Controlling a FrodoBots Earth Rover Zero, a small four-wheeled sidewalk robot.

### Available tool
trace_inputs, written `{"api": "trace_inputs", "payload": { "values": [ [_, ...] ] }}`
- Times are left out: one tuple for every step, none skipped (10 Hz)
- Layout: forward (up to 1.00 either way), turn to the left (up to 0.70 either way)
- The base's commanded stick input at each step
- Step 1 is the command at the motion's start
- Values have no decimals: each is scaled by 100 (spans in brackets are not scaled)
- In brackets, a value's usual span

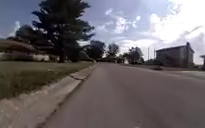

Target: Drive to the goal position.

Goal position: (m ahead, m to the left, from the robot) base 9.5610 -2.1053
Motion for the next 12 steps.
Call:
{"api": "trace_inputs", "payload": {
  "values": [
    [100,0],
    [100,0],
    [100,0],
    [100,0],
    [100,0],
    [100,0],
    [100,0],
    [100,0],
    [100,0],
    [100,0],
    [100,0],
    [100,0]
  ]
}}
